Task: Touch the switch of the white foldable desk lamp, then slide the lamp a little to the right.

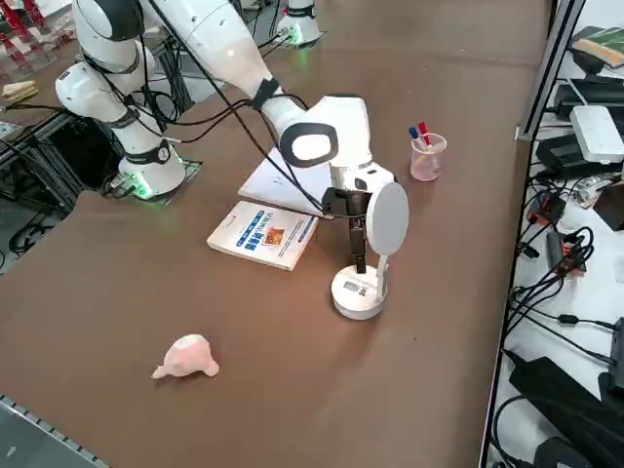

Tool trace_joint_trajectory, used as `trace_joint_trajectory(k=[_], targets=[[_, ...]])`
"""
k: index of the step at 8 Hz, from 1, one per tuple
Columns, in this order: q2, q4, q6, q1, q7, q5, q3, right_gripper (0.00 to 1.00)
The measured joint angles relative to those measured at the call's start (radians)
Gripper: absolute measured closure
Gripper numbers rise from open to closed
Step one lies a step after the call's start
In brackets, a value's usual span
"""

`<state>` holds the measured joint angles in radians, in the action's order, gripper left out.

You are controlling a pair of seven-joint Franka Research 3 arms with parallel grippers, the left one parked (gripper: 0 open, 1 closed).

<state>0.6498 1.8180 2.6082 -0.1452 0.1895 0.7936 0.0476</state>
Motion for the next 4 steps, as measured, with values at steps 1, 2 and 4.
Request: trace_joint_trajectory(k=[1,2,4], targets=[[0.0,0.0,0.001,0.0,0.0,0.003,0.0,0.01],[0.0,0.0,0.007,-0.001,0.0,0.005,0.0,0.01],[0.006,0.0,0.054,-0.006,0.0,0.011,0.0,0.01]])
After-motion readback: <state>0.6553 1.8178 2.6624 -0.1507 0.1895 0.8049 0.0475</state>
